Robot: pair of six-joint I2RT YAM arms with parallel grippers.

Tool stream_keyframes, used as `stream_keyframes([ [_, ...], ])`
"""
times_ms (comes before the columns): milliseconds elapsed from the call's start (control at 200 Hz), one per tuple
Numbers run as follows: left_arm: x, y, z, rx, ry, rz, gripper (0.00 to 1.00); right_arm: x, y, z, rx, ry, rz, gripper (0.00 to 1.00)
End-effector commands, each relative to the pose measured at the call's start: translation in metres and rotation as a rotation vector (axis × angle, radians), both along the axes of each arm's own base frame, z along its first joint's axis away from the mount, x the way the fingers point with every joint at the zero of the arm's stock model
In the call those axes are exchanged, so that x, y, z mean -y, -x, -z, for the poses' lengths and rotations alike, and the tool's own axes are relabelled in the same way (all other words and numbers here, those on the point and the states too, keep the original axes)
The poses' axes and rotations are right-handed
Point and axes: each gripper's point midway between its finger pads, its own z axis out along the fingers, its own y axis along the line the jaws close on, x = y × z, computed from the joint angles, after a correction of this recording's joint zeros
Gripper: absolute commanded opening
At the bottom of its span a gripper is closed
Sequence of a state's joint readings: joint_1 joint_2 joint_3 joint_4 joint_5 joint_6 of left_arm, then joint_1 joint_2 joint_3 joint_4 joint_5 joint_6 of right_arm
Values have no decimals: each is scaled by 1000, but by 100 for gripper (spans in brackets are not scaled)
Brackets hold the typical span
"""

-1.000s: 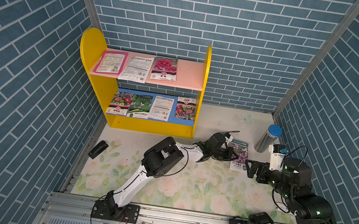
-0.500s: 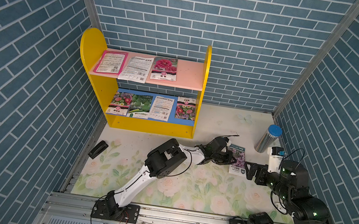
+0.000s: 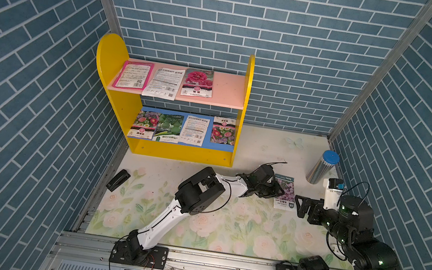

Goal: Take the seed bag off the shelf
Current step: Place the seed packet at the center of the board.

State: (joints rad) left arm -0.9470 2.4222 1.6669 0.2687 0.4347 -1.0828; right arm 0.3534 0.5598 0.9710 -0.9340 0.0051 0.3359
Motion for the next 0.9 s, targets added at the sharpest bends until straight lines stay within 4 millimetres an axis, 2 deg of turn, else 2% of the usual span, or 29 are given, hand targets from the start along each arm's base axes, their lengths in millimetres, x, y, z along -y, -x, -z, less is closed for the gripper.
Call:
stream_keyframes([
  [0,-9,-1,16,-5,-86,-24,49,3,0,-6,30,8,7,100],
  [55,-12,-2,14,7,-107,-32,60,4,0,-6,31,15,11,100],
  [240,-27,-8,-4,72,-160,-51,82,7,1,-9,47,21,20,100],
  [390,-35,-9,-32,168,-160,-32,100,0,0,-18,97,-4,-16,100],
  [515,-47,-5,-59,253,-164,-23,100,-7,-3,-28,136,-30,-46,99],
  [720,-74,-7,-120,439,-183,-52,100,-16,-10,-38,206,-58,-90,99],
  [895,-93,8,-168,573,-158,-3,100,-28,-14,-46,252,-68,-156,98],
])
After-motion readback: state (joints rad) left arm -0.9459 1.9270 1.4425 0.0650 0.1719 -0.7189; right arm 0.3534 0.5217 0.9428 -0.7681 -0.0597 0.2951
